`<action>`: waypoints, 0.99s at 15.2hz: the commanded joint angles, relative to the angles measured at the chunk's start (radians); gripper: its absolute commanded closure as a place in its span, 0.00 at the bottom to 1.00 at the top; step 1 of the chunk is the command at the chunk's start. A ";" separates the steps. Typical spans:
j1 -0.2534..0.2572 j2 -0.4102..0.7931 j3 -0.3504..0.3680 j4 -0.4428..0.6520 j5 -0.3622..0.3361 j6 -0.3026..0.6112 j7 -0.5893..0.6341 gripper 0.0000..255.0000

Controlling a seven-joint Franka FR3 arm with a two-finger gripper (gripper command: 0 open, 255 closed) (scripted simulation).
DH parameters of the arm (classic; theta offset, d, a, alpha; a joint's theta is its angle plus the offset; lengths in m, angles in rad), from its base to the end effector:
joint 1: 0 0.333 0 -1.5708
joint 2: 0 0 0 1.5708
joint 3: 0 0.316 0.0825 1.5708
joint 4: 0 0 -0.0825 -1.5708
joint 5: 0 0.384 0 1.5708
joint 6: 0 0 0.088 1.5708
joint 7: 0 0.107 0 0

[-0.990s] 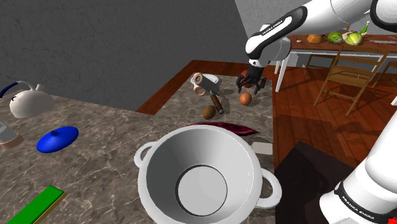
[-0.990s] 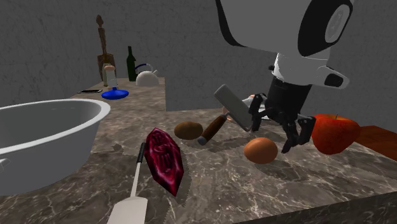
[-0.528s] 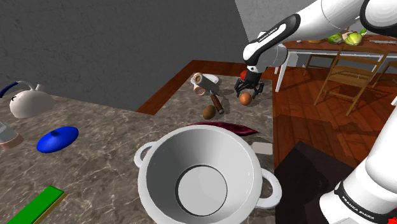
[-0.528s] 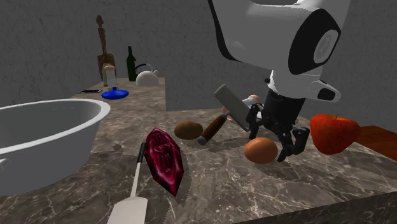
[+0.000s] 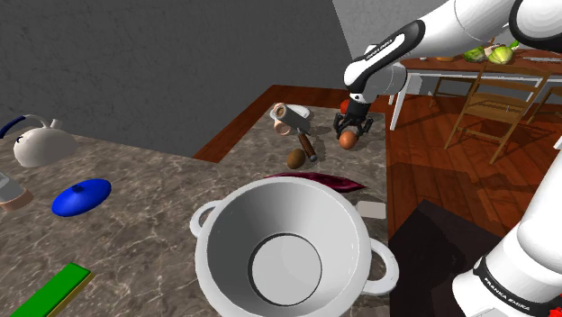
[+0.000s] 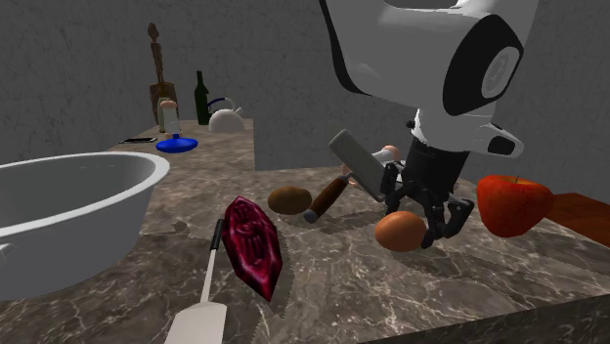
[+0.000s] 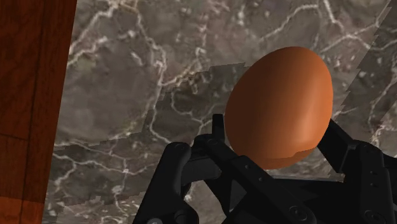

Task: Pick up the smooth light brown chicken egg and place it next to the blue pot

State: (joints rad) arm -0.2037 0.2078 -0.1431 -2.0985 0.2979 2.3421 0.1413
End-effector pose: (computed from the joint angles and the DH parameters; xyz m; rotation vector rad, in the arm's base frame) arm 0.5459 -0.1908 0.3265 -2.7839 0.9983 -0.0879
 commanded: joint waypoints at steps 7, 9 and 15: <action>0.000 0.000 0.000 0.000 0.000 0.000 0.000 1.00; 0.001 -0.016 -0.002 0.008 -0.009 -0.023 0.009 1.00; 0.003 -0.060 -0.008 0.036 -0.033 -0.092 0.035 1.00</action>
State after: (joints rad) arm -0.2013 0.1546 -0.1503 -2.0716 0.2698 2.2658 0.1703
